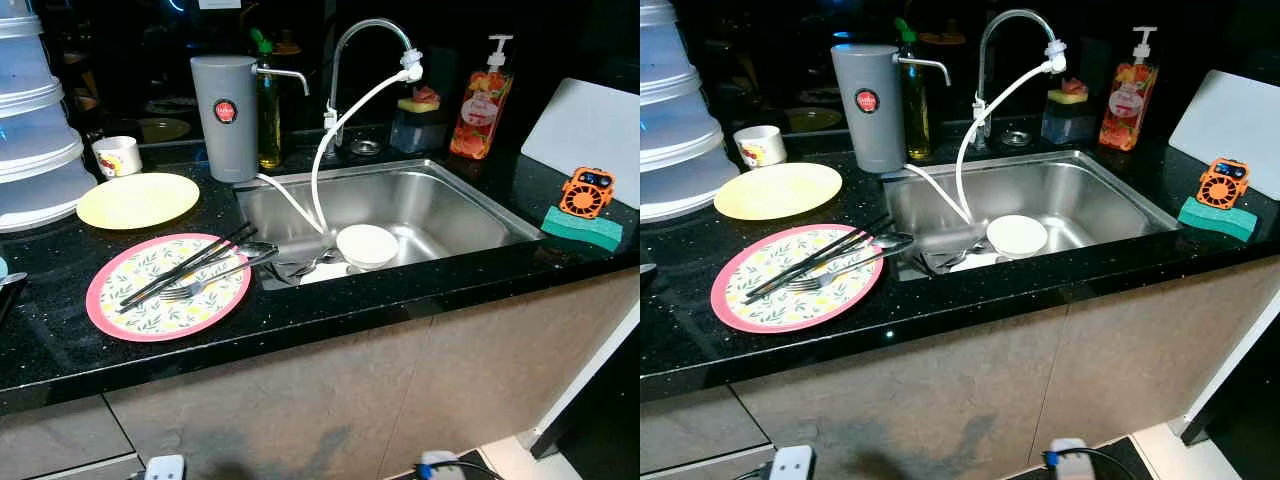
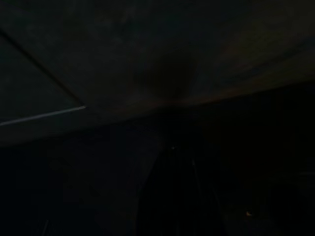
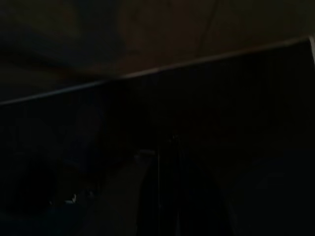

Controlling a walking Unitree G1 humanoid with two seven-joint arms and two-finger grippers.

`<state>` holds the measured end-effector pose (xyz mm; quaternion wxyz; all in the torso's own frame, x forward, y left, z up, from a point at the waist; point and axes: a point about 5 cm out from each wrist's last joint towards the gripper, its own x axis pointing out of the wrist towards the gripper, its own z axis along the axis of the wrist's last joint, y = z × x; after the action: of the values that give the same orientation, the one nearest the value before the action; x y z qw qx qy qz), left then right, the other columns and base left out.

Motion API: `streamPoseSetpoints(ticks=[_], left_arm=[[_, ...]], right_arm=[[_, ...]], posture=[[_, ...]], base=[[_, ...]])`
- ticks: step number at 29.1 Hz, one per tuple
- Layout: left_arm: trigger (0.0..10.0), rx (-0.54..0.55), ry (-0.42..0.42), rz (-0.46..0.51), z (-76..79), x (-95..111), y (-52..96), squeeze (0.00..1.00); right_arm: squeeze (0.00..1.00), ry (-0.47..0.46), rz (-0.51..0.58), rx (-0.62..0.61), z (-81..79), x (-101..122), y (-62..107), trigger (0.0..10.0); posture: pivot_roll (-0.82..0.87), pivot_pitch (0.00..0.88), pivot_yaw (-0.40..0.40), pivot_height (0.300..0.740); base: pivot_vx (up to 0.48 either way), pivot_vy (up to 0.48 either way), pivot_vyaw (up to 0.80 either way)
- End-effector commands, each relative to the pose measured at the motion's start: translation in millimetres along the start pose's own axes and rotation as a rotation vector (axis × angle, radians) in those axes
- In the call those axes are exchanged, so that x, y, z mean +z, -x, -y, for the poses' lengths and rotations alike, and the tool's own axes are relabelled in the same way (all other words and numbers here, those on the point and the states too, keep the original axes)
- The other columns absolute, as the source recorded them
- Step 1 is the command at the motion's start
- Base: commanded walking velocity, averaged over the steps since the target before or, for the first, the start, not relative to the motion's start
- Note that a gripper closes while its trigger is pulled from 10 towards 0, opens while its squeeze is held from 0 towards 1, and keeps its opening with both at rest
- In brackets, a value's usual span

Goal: Kitchen organization

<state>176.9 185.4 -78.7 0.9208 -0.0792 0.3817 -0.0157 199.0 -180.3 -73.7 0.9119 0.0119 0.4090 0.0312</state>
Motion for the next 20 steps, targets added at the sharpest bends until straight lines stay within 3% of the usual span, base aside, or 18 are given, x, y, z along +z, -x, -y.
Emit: streamPoseSetpoints(ticks=[1, 20], left_arm=[[10.0, 0.019, -0.025, -0.035, -1.3, -6.9, 2.1, 0.0], [10.0, 0.037, -0.035, -0.021, -0.7, -4.1, 1.4, 0.0]], right_arm=[[0.0, -0.004, 0.03, 0.036, -4.1, 6.4, -1.4, 10.0], [0.0, -0.032, -0.012, 0.05, -5.2, -9.5, 2.2, 10.0]], posture=[[0.01, 0.046, 0.0, 0.74], [0.02, 0.043, 0.011, 0.74]], base=[[0.0, 0.0, 0.0], [0.0, 0.0, 0.0]])
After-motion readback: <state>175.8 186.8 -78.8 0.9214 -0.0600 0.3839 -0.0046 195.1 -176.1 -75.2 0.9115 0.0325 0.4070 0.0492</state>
